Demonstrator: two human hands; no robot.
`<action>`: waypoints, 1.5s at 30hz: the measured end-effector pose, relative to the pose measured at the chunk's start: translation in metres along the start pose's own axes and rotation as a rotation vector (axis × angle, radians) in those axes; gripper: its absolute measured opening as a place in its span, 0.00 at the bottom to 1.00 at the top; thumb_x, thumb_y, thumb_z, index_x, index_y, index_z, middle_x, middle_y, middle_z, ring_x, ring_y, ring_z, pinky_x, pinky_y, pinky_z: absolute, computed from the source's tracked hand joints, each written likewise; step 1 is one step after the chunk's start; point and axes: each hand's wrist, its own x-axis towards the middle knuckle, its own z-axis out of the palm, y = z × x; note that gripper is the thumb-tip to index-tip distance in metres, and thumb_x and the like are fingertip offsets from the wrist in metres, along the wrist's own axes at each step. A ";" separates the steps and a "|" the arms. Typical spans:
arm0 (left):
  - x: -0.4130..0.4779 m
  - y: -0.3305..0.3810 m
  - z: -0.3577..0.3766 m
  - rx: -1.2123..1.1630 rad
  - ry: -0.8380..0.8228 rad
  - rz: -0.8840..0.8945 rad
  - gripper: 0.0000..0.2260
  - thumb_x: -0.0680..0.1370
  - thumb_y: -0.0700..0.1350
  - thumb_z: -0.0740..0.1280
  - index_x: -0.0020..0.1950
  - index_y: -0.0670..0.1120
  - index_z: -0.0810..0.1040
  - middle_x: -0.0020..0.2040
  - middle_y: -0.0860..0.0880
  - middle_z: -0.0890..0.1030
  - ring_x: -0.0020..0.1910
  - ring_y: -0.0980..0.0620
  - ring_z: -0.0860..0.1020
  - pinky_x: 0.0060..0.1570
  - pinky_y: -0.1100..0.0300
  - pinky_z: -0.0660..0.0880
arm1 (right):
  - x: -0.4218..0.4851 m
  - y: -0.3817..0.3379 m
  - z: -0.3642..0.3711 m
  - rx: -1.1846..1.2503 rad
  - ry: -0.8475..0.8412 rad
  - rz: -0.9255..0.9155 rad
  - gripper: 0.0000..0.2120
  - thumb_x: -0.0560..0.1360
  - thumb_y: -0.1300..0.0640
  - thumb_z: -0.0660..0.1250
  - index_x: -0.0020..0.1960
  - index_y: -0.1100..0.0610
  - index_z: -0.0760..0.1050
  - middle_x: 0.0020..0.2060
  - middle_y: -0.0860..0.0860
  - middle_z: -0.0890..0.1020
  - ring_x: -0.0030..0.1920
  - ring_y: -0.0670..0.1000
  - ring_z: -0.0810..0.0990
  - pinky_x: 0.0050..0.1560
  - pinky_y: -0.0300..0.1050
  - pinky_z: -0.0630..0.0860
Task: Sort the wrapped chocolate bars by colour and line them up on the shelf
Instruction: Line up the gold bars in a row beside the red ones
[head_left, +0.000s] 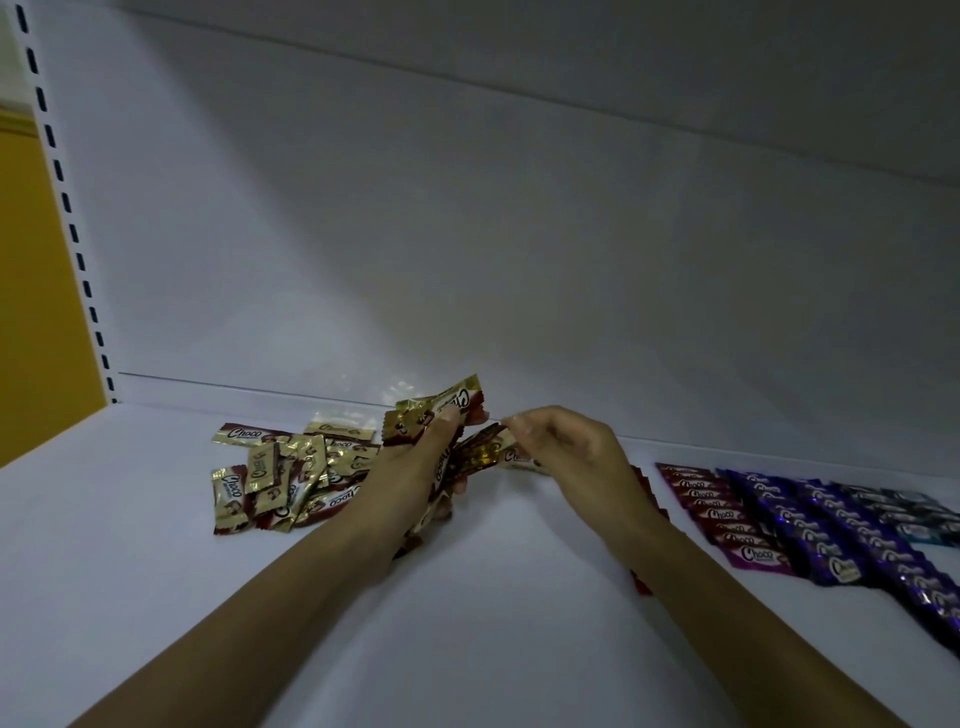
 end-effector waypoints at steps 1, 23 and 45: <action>0.000 -0.001 0.000 0.032 -0.011 0.026 0.22 0.78 0.62 0.57 0.54 0.47 0.83 0.36 0.43 0.81 0.33 0.49 0.75 0.40 0.53 0.74 | -0.001 -0.002 0.000 0.010 0.023 -0.008 0.17 0.68 0.39 0.64 0.48 0.49 0.80 0.44 0.44 0.84 0.46 0.42 0.82 0.44 0.30 0.75; -0.007 -0.009 0.003 0.319 -0.059 0.222 0.22 0.70 0.68 0.55 0.39 0.57 0.84 0.30 0.61 0.80 0.29 0.70 0.75 0.29 0.78 0.66 | -0.001 -0.009 0.001 0.178 0.221 -0.016 0.04 0.78 0.60 0.63 0.46 0.57 0.75 0.35 0.49 0.84 0.35 0.46 0.83 0.35 0.33 0.76; 0.011 -0.011 -0.003 0.151 0.262 0.281 0.11 0.80 0.58 0.59 0.41 0.63 0.78 0.35 0.69 0.81 0.38 0.69 0.79 0.35 0.72 0.74 | 0.026 0.038 -0.013 -0.907 0.048 -0.050 0.03 0.74 0.53 0.70 0.45 0.47 0.83 0.42 0.43 0.83 0.50 0.46 0.78 0.59 0.45 0.61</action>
